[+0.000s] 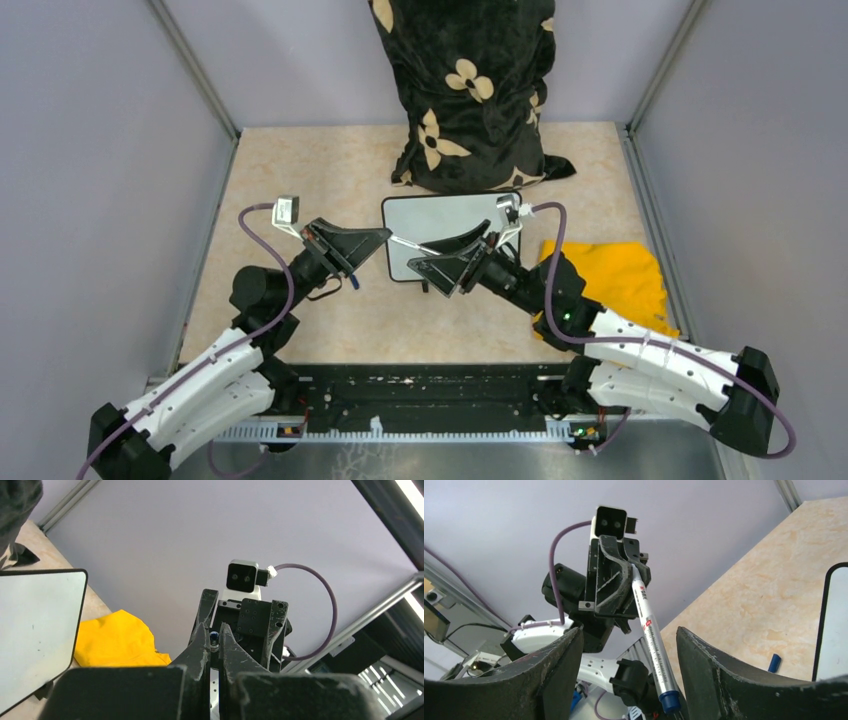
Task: Write a sentence on the whiteboard
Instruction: Adjust the whiteboard marker.
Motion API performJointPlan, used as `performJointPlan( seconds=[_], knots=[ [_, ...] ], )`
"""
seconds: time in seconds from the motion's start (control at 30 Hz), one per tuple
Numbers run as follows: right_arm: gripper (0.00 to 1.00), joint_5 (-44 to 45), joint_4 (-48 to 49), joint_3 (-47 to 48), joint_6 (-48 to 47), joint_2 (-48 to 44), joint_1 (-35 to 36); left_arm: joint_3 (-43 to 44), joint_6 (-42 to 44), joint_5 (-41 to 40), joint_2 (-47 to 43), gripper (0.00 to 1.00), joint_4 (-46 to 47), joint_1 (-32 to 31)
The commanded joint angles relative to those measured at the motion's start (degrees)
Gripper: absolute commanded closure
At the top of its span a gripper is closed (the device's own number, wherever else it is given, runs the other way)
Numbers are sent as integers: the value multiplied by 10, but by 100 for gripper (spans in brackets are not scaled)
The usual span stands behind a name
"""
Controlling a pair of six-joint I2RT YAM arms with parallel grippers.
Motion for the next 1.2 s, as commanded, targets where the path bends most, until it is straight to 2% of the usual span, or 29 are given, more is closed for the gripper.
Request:
performJointPlan(
  seconds=[0.0,0.27,0.47,0.67,1.17],
  knots=[
    [34,13,77,38,32,20,-5,-12,-62,-59,1,100,45,-3],
    [44,34,108,47,52,51,-10,-22,-89,-94,0,100,41,-3],
    [49,45,87,65,55,73,-10,-14,-81,-93,3,100,23,-4],
    [61,56,70,80,61,90,-13,-13,-81,-92,7,100,11,-7],
    [64,59,68,76,72,94,-19,-11,-83,-81,18,100,9,-10]
  ],
)
